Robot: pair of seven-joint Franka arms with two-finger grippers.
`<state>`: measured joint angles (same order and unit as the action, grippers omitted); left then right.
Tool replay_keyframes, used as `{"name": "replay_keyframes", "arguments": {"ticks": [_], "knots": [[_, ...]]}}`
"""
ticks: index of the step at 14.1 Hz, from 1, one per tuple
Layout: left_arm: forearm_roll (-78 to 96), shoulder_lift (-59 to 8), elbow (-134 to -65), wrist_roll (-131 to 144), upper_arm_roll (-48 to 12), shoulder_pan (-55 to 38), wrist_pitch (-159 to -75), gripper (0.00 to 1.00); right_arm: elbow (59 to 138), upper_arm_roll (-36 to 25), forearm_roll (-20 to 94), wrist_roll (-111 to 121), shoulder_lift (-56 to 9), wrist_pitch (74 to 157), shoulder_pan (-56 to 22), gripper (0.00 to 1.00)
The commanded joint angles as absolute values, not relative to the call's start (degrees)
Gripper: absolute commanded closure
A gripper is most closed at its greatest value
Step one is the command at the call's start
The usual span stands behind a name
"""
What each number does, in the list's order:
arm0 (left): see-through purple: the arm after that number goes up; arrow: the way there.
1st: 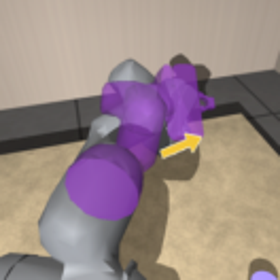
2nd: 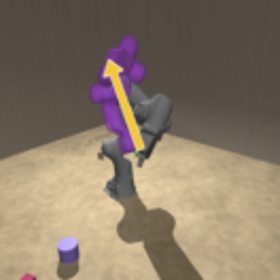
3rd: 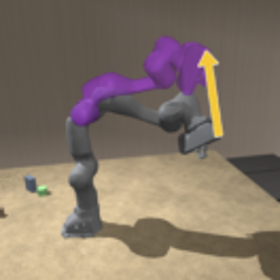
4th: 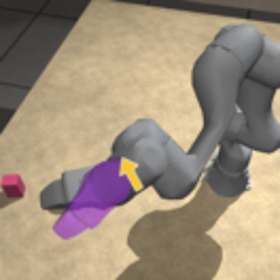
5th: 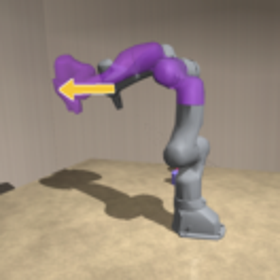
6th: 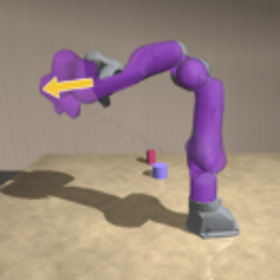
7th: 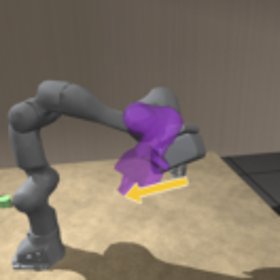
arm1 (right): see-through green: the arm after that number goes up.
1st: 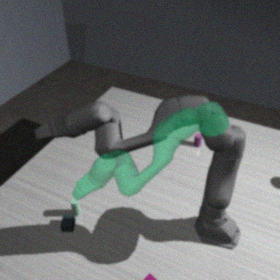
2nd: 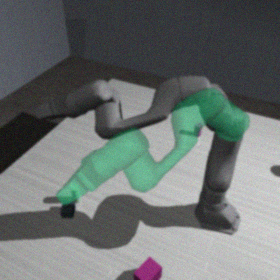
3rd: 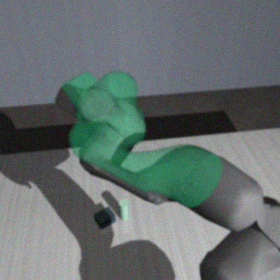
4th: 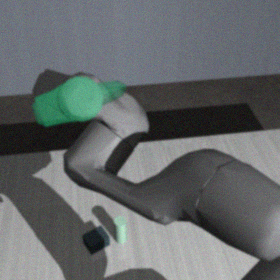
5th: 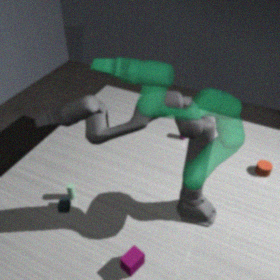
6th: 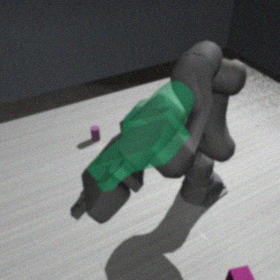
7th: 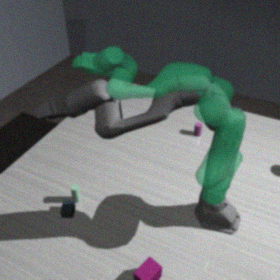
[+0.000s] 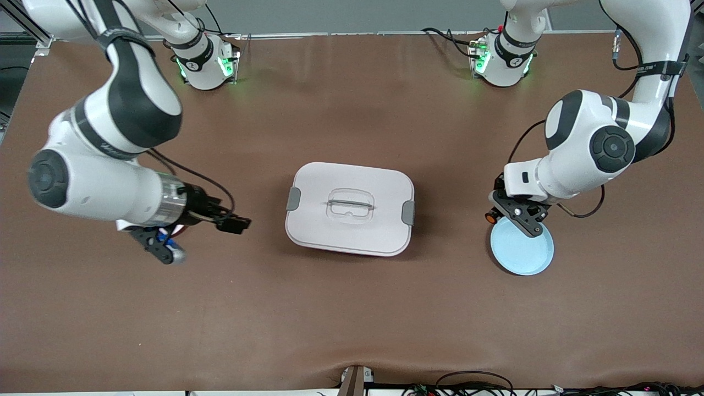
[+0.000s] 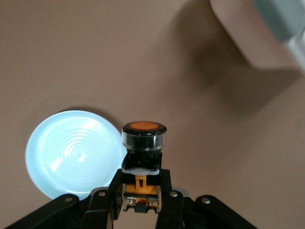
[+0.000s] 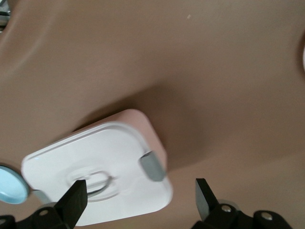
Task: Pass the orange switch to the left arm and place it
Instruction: 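Carry the switch to the blue plate while the right gripper withdraws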
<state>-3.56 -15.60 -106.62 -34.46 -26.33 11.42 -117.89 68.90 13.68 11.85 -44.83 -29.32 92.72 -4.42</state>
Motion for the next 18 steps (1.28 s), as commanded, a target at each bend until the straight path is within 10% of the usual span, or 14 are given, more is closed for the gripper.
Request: {"name": "replay_keyframes", "arguments": {"ticks": [1, 18], "knots": [[-9.9, -16.52, -107.05, -42.07, -26.81, 12.39, -119.26, 1.0, 69.43, 14.68, 8.36, -35.19, -27.78, 89.04, -0.1, 0.0], [-16.7, -27.94, -118.92, -78.58, -26.54, 24.43, -148.88, 1.0, 69.7, 14.77, -2.02, -7.21, -20.83, 73.3, 8.26, 0.0]]}}
